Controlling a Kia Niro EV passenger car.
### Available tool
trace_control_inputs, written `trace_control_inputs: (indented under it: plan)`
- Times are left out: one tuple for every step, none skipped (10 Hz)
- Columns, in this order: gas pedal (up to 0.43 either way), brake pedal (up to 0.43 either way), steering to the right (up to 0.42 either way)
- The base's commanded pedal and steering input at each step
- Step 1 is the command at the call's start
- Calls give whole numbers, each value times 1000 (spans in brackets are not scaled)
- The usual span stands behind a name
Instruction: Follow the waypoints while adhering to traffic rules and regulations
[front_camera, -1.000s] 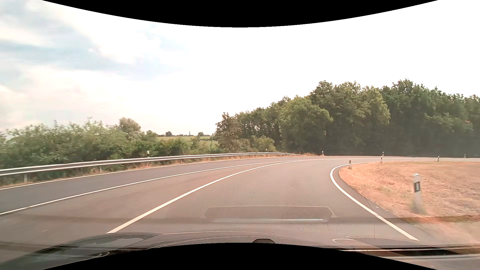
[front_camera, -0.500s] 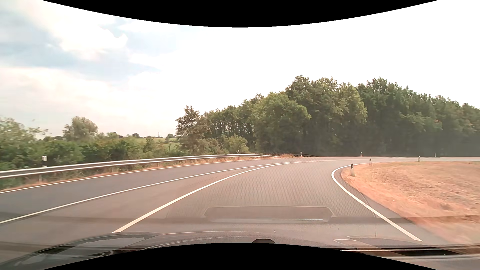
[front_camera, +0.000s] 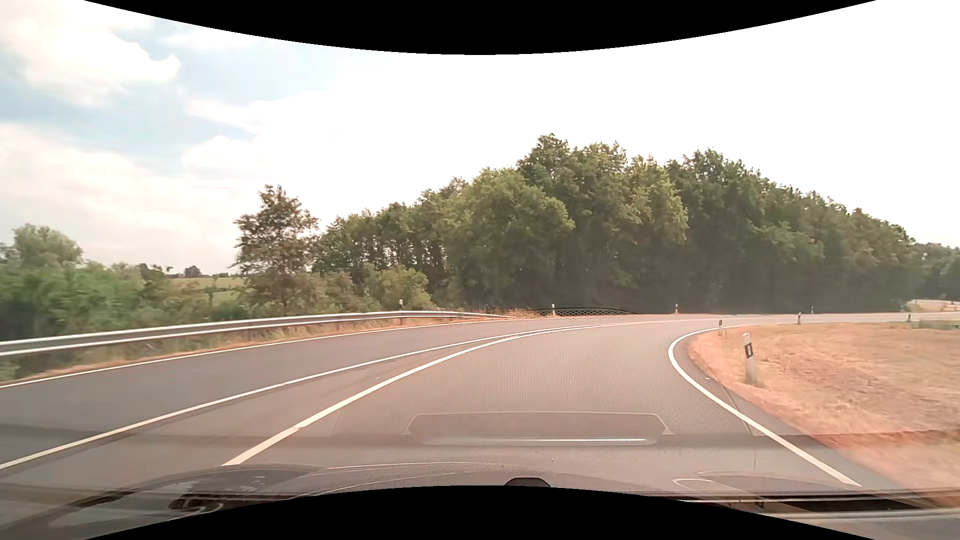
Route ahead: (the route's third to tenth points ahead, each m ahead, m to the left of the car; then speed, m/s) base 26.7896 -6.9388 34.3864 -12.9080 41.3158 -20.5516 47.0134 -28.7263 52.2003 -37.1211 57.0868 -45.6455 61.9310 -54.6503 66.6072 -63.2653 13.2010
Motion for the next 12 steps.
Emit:
trace_control_inputs:
  plan:
    - [138, 0, 107]
    - [138, 0, 108]
    - [138, 0, 107]
    - [138, 0, 107]
    - [138, 0, 107]
    - [138, 0, 106]
    - [138, 0, 106]
    - [138, 0, 106]
    - [138, 0, 105]
    - [138, 0, 104]
    - [138, 0, 104]
    - [138, 0, 104]
